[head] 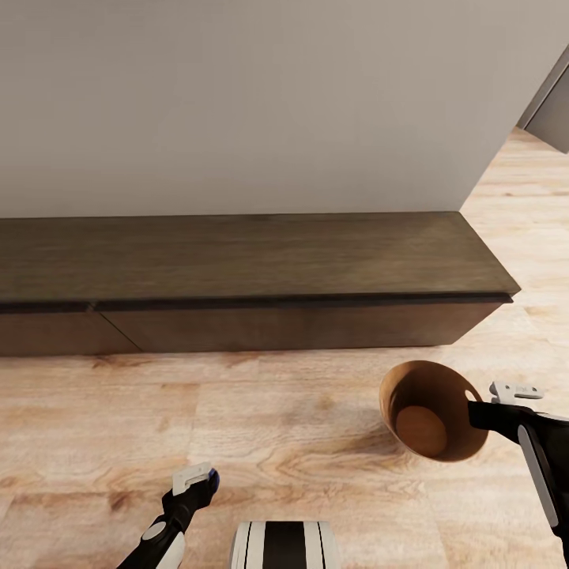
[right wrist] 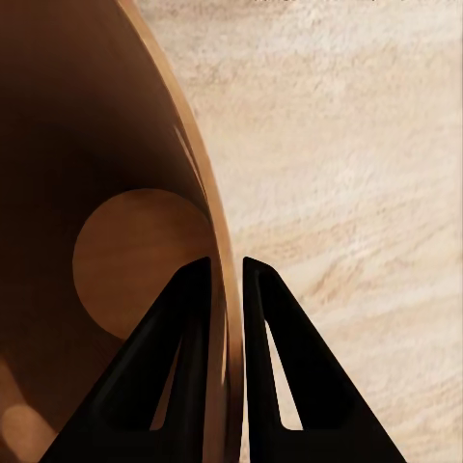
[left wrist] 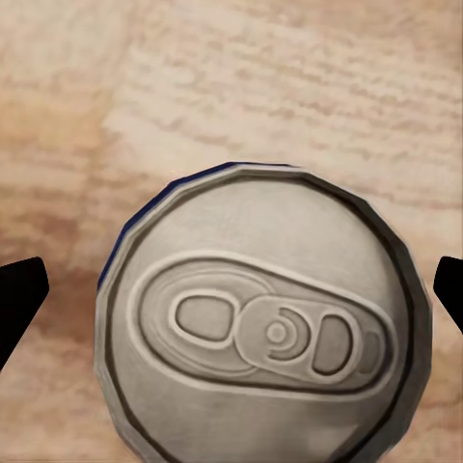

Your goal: Put the three can of soda from the living room inside the tash can in the kitchen.

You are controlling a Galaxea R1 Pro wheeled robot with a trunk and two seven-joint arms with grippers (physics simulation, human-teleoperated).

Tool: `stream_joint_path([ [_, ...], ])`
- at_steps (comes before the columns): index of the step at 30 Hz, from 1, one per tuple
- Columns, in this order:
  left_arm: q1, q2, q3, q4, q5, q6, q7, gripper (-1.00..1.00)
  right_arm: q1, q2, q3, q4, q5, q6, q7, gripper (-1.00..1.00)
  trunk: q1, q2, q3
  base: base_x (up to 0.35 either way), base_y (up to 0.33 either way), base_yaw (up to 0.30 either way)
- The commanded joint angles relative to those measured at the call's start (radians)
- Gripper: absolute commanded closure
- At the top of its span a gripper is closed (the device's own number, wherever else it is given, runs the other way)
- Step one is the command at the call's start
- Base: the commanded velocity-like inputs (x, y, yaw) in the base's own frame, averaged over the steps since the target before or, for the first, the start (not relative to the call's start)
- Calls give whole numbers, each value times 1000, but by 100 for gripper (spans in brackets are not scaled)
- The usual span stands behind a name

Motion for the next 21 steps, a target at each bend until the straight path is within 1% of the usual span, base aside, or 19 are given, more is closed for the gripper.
stream_joint_path([
  [1, 0, 0, 0, 0, 0, 0, 0, -100, 0, 0, 0, 0, -8, 1, 5, 100, 0, 0, 0, 0, 0, 0],
  [19, 0, 0, 0, 0, 0, 0, 0, -100, 0, 0, 0, 0, -8, 1, 5, 100, 0, 0, 0, 0, 0, 0],
  [20, 0, 0, 0, 0, 0, 0, 0, 100, 0, 0, 0, 0, -8, 1, 5, 100, 0, 0, 0, 0, 0, 0],
  [21, 0, 0, 0, 0, -1, 0, 0, 100, 0, 0, 0, 0, -8, 1, 5, 100, 0, 0, 0, 0, 0, 0],
])
